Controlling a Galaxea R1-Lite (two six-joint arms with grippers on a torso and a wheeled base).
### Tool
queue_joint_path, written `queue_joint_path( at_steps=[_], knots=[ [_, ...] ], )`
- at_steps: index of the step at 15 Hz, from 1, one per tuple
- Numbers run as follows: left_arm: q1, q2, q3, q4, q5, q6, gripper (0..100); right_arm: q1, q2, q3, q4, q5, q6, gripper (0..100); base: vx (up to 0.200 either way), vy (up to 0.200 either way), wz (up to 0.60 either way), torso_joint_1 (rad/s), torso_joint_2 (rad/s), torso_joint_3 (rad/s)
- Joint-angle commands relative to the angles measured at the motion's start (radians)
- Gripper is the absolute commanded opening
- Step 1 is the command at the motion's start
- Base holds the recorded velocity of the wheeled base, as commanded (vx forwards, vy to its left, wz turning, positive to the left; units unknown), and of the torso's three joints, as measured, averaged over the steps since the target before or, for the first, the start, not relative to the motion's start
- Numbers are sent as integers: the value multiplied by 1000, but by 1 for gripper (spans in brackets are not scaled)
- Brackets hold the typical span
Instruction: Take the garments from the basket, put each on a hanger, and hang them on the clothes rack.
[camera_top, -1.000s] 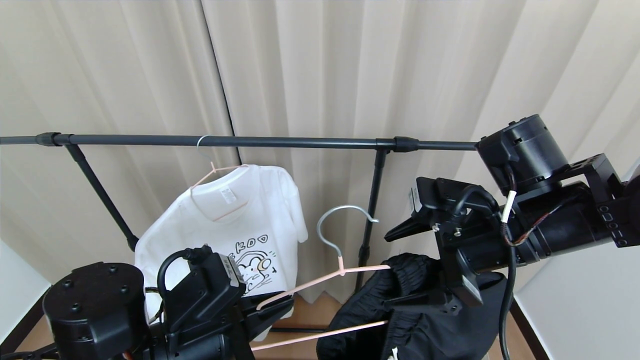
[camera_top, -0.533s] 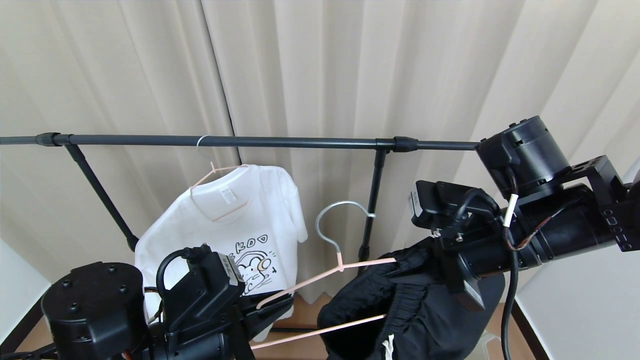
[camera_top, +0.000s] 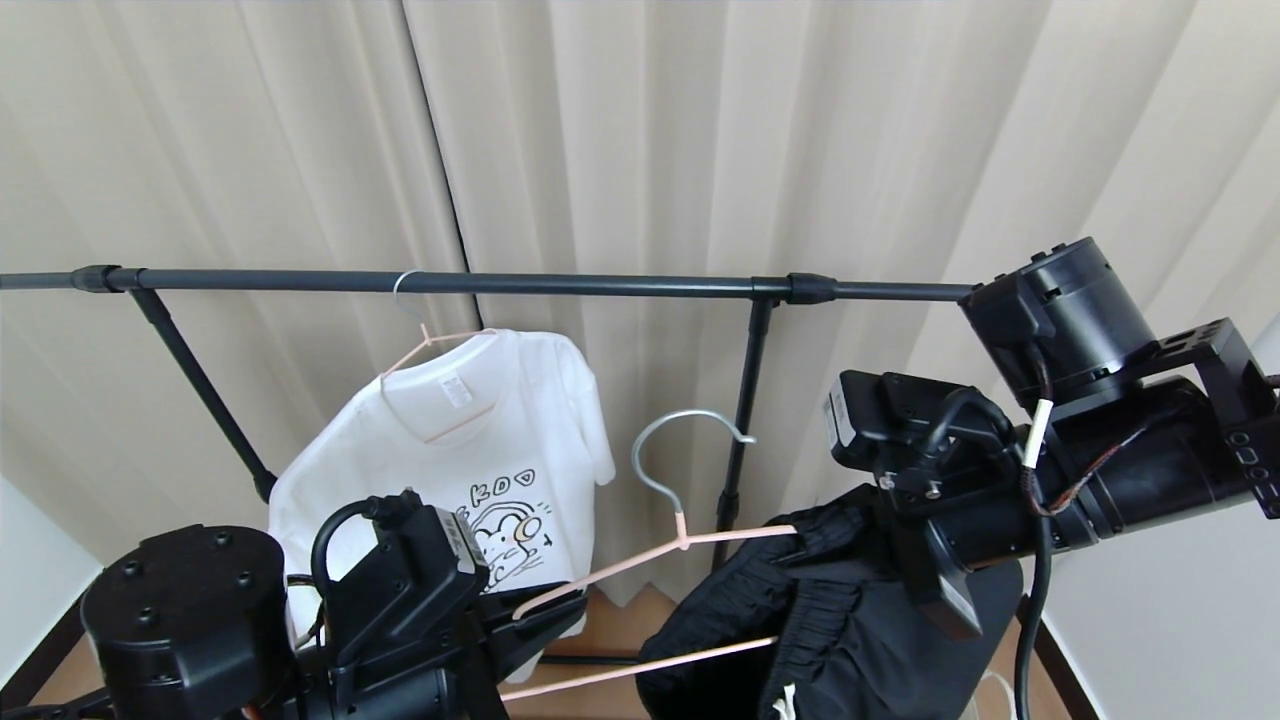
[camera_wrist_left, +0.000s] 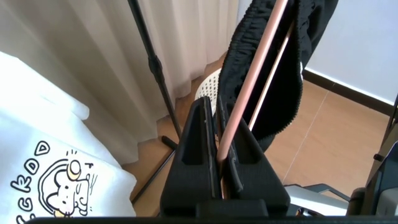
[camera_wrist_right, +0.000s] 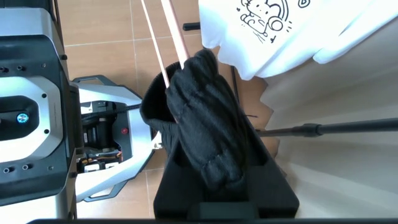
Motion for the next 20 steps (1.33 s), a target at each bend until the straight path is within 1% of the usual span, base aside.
queue_joint_path(
  at_steps=[1, 2, 5, 6, 8, 9, 10, 12, 13, 14, 15, 16, 17, 18, 19, 20],
  knots=[
    [1, 1, 9, -18, 0, 0, 0, 0, -14, 6, 0, 1, 1, 0, 0, 0, 0, 0, 0, 0],
    [1, 3, 10, -35, 0, -2, 100, 0, -17, 6, 0, 1, 1, 0, 0, 0, 0, 0, 0, 0],
    [5, -2, 30, -58, 0, -6, 100, 0, -26, 15, 0, 1, -1, 0, 0, 0, 0, 0, 0, 0],
    [11, -3, 47, -81, 0, -6, 100, 0, -29, 15, 0, 1, 1, 0, 0, 0, 0, 0, 0, 0],
    [33, -18, 81, -136, -2, -8, 100, 0, -29, 15, 2, -4, 4, 0, 0, 0, 0, 0, 0, 0],
    [62, -49, 108, -173, -3, -13, 100, 0, -35, 15, 0, -5, 8, 0, 0, 0, 0, 0, 0, 0],
    [82, -84, 121, -176, -3, -20, 100, 0, -37, 14, -1, -5, 10, 0, 0, 0, 0, 0, 0, 0],
    [96, -166, 147, -176, -14, -101, 100, -3, -43, 12, -6, -11, 13, 0, 0, 0, 0, 0, 0, 0],
    [113, -227, 154, -168, -19, -149, 100, -4, -46, 12, -12, -34, 21, 0, 0, 0, 0, 0, 0, 0],
    [125, -246, 160, -167, -20, -155, 100, -4, -46, 11, -12, -54, 22, 0, 0, 0, 0, 0, 0, 0],
    [166, -270, 177, -164, -20, -160, 100, -4, -57, 7, -17, -114, 28, 0, 0, 0, 0, 0, 0, 0],
    [179, -275, 183, -162, -20, -167, 100, -4, -64, 12, -29, -137, 28, 0, 0, 0, 0, 0, 0, 0],
    [197, -272, 185, -141, -11, -204, 100, -4, -78, 26, -61, -175, 37, 0, 0, 0, 0, 0, 0, 0],
    [215, -269, 167, -87, 3, -256, 100, -1, -95, 66, -119, -221, 80, 0, 0, 0, 0, 0, 0, 0],
    [217, -269, 114, -1, 44, -302, 100, 7, -115, 124, -205, -277, 129, 0, 0, 0, 0, 0, 0, 0],
    [208, -273, 64, 106, 100, -341, 100, 36, -136, 198, -299, -315, 165, 0, 0, 0, 0, 0, 0, 0]
  ],
)
